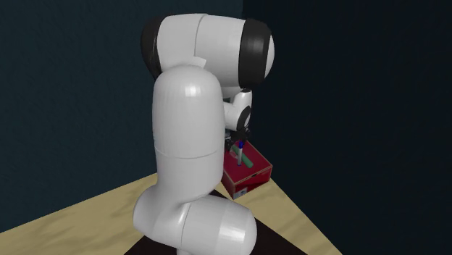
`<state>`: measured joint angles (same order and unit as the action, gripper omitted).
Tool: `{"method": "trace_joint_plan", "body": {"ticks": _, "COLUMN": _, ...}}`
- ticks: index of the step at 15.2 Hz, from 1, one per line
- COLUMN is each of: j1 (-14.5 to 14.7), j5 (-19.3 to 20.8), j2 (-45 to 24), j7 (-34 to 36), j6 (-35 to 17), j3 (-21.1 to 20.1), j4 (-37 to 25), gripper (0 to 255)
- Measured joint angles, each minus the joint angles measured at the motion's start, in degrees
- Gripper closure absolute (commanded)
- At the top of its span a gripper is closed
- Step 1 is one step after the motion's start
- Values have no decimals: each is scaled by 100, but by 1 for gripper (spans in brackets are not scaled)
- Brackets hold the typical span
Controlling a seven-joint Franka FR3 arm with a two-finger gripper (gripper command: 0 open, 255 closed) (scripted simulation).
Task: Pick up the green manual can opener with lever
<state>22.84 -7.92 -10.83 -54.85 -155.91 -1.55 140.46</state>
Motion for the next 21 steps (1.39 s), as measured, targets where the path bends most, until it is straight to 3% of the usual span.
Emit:
{"method": "trace_joint_plan", "body": {"ticks": 3, "j1": -11, "j5": -35, "j2": -179, "j7": -43, "j6": -163, "j3": -15, "j4": -15, "gripper": 0}}
{"method": "trace_joint_plan", "body": {"ticks": 4, "j1": -13, "j5": -39, "j2": -192, "j7": -48, "j6": -180, "j3": -16, "j4": -13, "gripper": 255}}
{"method": "trace_joint_plan", "body": {"ticks": 14, "j1": -14, "j5": -44, "j2": -202, "j7": -54, "j6": -195, "j3": -19, "j4": -12, "gripper": 255}}
{"method": "trace_joint_plan", "body": {"ticks": 21, "j1": 6, "j5": 45, "j2": 244, "j7": 41, "j6": 248, "j3": 18, "j4": -9, "gripper": 255}}
